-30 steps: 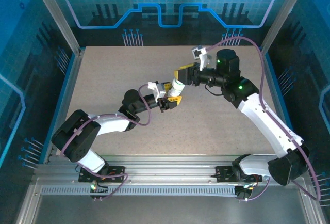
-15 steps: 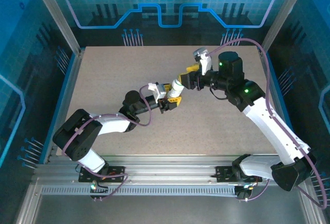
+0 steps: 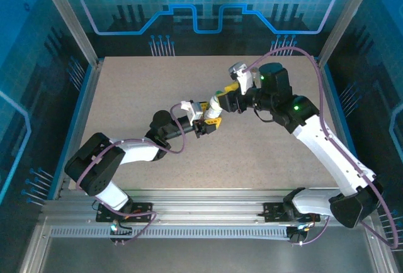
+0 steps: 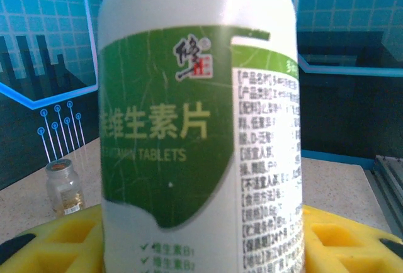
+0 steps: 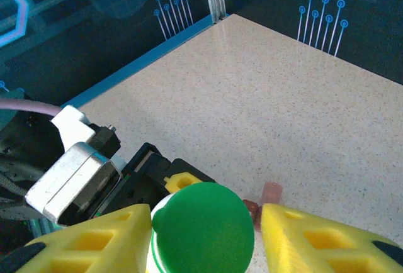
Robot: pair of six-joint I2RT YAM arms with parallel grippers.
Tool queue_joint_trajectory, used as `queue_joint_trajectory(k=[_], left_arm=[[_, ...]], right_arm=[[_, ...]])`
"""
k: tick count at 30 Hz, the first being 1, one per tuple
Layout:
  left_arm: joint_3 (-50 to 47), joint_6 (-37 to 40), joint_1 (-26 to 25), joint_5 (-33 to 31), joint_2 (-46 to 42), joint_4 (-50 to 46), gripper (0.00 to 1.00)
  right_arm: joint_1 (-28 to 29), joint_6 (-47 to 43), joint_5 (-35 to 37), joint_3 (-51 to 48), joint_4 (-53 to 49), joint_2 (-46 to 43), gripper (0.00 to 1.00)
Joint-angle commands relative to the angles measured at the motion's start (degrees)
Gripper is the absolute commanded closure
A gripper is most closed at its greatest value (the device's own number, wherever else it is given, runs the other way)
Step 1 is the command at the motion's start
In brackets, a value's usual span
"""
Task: Sort the pills into containers
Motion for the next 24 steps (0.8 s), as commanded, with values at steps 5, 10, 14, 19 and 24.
queue_joint_trajectory(k=[5, 10, 14, 19, 24], left_arm=[[-0.1, 0.2, -0.3, 1.0, -0.2, 2.8, 0.77], [-0.5, 0.5, -0.3, 1.3, -0.7, 3.2, 0.77], [-0.7, 0.7, -0.3, 1.5, -1.2, 3.1, 0.77], [-1.1, 0.6, -0.3, 1.7, -1.5, 3.4, 0.77], [-1.5, 0.6, -0.3, 2.1, -1.7, 3.6, 0.77]], right_arm=[[1.2, -1.9, -1.3, 3.1, -2.1, 0.6, 0.46], [1.6, -4.0, -0.3, 4.6, -4.8, 1.8, 0.47], [1.9, -5.6, 2.6, 5.8, -7.0, 2.1, 0.54], [2.1, -8.0, 7.8, 8.2, -11.3, 3.2, 0.58], [2.0, -9.1, 8.1, 10.3, -13.1, 3.4, 0.61]])
